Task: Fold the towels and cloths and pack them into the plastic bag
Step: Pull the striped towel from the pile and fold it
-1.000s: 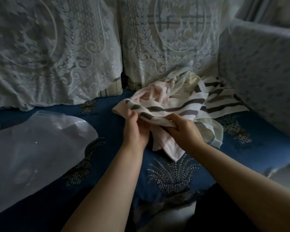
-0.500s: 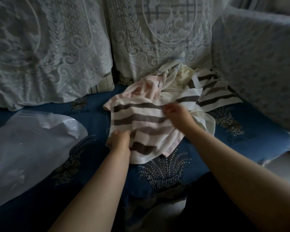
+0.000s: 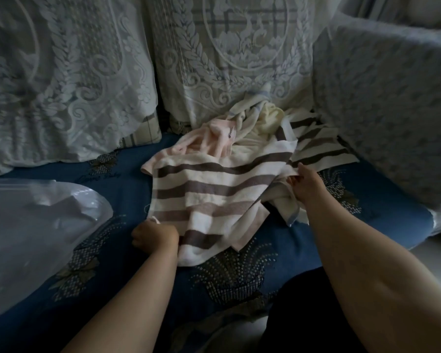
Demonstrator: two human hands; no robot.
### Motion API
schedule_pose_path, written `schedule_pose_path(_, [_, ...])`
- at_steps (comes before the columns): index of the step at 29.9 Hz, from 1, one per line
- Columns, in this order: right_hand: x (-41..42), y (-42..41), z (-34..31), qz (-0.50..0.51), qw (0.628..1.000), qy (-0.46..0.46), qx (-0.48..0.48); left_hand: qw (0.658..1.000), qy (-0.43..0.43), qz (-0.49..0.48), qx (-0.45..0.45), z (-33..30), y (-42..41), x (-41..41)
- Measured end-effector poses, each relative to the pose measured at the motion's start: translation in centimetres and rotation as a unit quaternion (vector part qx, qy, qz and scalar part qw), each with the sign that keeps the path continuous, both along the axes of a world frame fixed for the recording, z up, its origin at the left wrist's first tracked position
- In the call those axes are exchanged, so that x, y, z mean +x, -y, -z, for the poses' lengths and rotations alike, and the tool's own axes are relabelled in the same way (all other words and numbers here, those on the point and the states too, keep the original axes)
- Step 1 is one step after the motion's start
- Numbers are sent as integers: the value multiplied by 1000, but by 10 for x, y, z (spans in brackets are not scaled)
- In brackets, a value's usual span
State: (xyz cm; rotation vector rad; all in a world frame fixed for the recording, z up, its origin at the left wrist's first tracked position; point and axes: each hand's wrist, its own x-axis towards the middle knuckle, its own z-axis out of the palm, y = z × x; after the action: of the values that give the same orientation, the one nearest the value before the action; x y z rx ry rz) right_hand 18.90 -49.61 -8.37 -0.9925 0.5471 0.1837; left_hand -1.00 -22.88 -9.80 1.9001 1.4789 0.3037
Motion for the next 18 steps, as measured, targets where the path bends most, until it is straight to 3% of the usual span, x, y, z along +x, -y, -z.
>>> schedule_pose_path(4, [-10,-5,-26,86,995,40,-37,965,233,-41,-115,-15,3,-3])
schedule_pose_path(7, [-32,-18,-65,136,978,120,-106,931,357,8,-77,-47,3,-2])
schedule_pose_path(9, [-63,-34,-96,94,972,175,-122,908,413,36,-54,-70,3,-4])
schedule_pose_path(11, [-101,-52,-119,-33,939,261,-219,892,443,35,-81,-79,-1,-6])
schedule_pose_path(13, [-142,-70,-126,-200,858,367,-297,878,449,8,-167,-80,-6,-8])
schedule_pose_path(14, [-158,-78,-120,-298,794,401,-346,866,446,-12,-226,-81,-9,-8])
schedule_pose_path(17, [-188,-98,-80,-532,524,399,-532,841,408,-44,-353,-78,-16,-12])
schedule_pose_path(18, [-195,-103,-68,-571,456,388,-561,839,397,-31,-372,-79,-17,-15])
